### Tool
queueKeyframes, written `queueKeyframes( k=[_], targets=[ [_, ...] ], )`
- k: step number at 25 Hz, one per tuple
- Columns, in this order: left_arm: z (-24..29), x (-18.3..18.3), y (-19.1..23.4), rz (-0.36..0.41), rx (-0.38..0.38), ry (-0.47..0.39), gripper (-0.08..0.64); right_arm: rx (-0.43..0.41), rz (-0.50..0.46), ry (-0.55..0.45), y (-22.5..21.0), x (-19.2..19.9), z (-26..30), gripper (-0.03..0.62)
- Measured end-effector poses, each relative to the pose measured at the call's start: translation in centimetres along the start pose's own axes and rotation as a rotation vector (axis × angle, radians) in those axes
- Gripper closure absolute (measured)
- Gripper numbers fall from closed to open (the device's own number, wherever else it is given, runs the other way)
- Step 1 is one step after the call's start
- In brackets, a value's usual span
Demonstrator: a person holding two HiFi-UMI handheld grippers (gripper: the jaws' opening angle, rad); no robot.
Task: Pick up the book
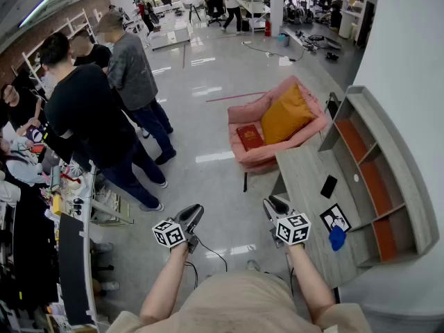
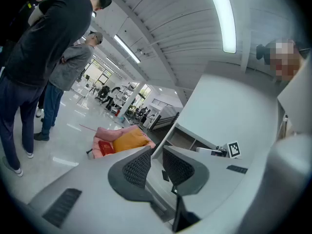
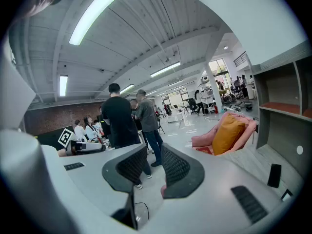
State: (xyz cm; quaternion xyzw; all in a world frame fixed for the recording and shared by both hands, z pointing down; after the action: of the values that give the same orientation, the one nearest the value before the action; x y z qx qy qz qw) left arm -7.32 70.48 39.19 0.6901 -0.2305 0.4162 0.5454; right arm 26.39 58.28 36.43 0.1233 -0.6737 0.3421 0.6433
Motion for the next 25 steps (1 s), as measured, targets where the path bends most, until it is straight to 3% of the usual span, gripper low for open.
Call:
queueKeyframes(
  k=[11,16,25],
  targets=[
    [1.7,2.0,-1.5,-0.023,-0.03,-0.008,0.474,-0.029,0.014,0.022,-2.8,-0.2,-1.1,0.491],
    [2.5,3.4,-2.9,-0.03,-0.047,-0.011,0.474,-0.102,0.156,-0.025,-4.3,-0.6,-2.3,0.478],
    [1.8,5.7,-3.7,-0.047,-0.106,-0.012,0.474,-0.102,0.193,0.019,-7.1,1.2,-2.7,0.466]
  ],
)
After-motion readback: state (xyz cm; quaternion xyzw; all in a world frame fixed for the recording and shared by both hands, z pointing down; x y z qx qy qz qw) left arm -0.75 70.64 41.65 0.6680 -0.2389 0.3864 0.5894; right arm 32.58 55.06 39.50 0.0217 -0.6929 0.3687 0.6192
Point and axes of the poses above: the fingertips, and each gripper's own axes: z forward along the fingers, y to its left, x out of its underside, the point moved 8 cm from there along -z, backward along the fingers, and after that the axes turned 12 degrees about -y, right-handed, at the moved point
